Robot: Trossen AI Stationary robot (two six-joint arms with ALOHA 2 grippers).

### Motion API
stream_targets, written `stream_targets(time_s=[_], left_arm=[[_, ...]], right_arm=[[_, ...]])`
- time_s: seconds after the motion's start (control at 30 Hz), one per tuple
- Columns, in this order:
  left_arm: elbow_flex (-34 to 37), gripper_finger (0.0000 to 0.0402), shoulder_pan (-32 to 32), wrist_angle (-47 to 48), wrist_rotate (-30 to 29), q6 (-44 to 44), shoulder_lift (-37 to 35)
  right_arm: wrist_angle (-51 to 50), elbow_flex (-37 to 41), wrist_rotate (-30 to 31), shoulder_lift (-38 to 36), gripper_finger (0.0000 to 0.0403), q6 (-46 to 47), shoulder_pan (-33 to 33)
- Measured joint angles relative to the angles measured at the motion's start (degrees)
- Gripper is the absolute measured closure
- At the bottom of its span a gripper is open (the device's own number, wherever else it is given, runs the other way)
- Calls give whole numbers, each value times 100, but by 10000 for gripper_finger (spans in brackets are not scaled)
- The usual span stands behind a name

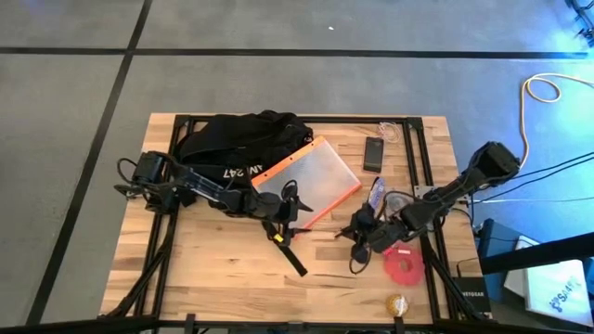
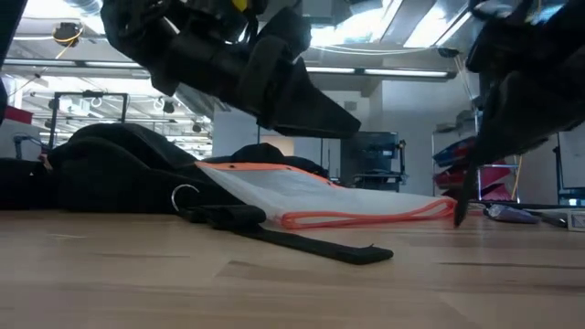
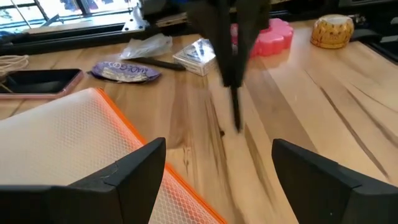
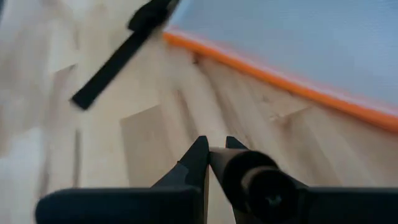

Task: Unpack backpack
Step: Move the bottom black pen to the top right of the table

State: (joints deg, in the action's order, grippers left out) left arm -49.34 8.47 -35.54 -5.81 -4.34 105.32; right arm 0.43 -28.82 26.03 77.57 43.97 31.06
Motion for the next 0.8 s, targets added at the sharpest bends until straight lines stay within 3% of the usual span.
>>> stream_targets(time_s=[0.5,0.6,0.8], left_arm=[[2,124,-33,10,-74,85,116],[2,124,-33,12,-74,90,116],[2,124,-35,14,-76,105,116]], right_arm=[[104,0,690,195,384,-523,-536],[105,0,651,195,384,-527,-532],[192,-7,22,191,384,-519,-521]])
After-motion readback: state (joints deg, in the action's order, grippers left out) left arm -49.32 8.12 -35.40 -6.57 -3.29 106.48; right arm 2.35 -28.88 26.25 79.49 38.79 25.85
